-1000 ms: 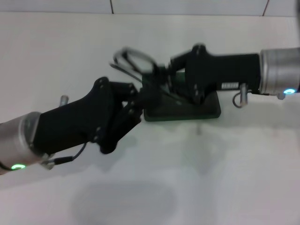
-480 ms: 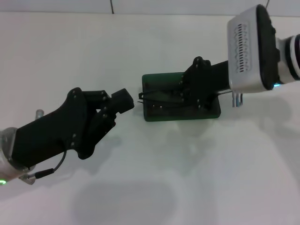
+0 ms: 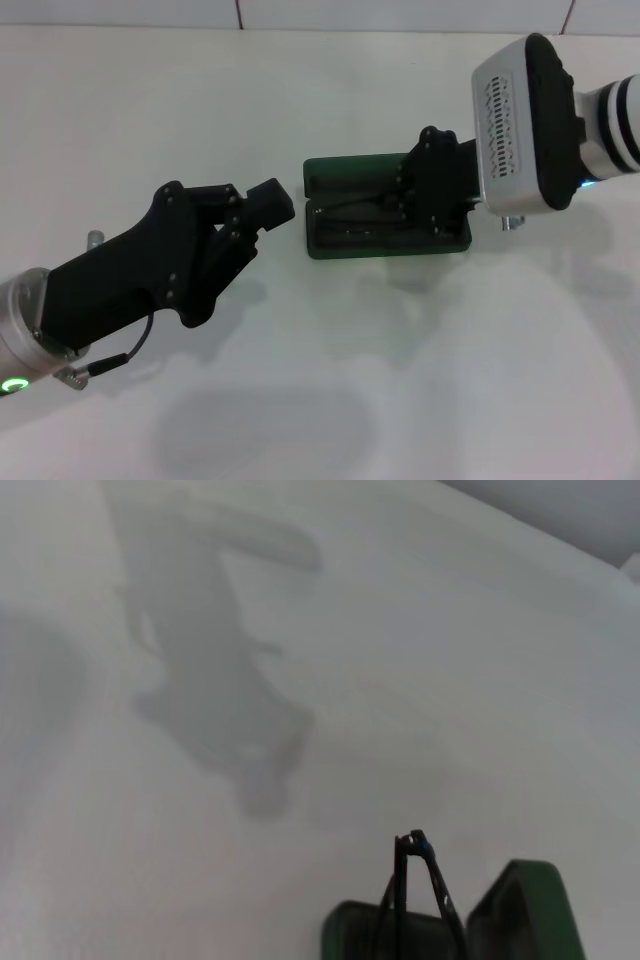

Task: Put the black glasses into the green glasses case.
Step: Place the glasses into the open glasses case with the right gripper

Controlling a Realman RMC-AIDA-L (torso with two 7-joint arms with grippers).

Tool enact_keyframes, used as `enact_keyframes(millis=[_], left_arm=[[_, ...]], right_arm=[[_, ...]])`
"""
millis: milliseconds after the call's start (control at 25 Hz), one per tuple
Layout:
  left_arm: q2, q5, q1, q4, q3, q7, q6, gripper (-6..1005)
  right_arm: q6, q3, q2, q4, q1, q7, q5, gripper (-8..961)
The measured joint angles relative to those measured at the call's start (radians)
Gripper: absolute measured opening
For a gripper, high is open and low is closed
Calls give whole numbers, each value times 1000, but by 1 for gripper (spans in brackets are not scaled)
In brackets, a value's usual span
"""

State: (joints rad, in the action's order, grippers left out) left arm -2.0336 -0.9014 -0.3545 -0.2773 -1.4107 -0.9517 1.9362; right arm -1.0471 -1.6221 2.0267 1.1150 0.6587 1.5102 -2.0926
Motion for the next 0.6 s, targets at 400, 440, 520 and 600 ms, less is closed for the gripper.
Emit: enact_keyframes(millis=[400, 440, 520, 600], left_arm=[[-1, 0, -1, 0, -1, 1, -7, 34], [0, 0, -1, 0, -1, 1, -8, 34], [0, 0, -1, 0, 0, 1, -8, 34], [0, 0, -1, 0, -1, 1, -8, 34]], right_arm=[[108, -54, -1, -37, -5, 0, -12, 128], [115, -56, -1, -39, -5, 0, -15, 129], [125, -57, -1, -42, -6, 0, -23, 129], [130, -60, -1, -43, -6, 0, -26, 130]])
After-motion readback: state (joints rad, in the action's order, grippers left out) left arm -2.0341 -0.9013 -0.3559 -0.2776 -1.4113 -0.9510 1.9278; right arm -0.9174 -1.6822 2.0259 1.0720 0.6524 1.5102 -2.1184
